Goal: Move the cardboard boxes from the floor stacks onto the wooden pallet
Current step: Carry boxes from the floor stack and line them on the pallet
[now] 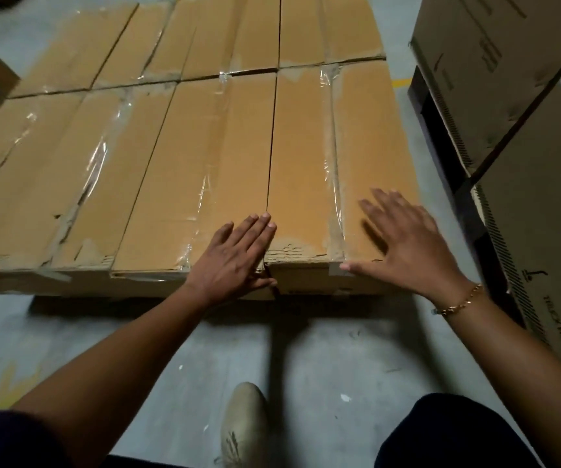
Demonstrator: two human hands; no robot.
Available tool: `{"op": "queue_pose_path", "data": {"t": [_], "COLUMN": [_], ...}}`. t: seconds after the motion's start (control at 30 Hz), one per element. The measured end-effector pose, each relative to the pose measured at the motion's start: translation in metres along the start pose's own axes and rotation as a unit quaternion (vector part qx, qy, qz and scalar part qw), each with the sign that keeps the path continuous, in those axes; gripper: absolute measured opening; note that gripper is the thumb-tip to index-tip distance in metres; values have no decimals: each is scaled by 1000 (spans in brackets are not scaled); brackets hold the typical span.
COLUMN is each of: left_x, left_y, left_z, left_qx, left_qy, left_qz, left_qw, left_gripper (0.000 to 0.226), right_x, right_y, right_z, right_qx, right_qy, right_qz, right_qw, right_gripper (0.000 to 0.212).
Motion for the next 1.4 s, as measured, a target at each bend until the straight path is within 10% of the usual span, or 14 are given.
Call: {"op": "queue_pose_path", "data": {"t": [0.13,1.4], "left_x": [-1,6], "left_y": [-1,-1], "left_z": [1,5], "left_qx": [4,2], "left_qy": [2,-13], "left_qz": [-8,-17], "left_qw": [1000,1000], "left_gripper": [102,97], "right_x": [32,40], "right_y": [12,11], "right_z": [20,21], "right_qx": [-30,-29], "right_qy": [110,80], "right_qz": [-124,-199], "right_qw": [986,976], "right_gripper": [114,108]}}
Point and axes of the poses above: each hand's wrist, its own z-axis towards the middle knuckle, its own x-axis out of the palm, y = z × x, the point moved 2 cm from there along z, towards the middle knuckle, and after that the axes turned 6 degrees about z, right-handed, at the moved point
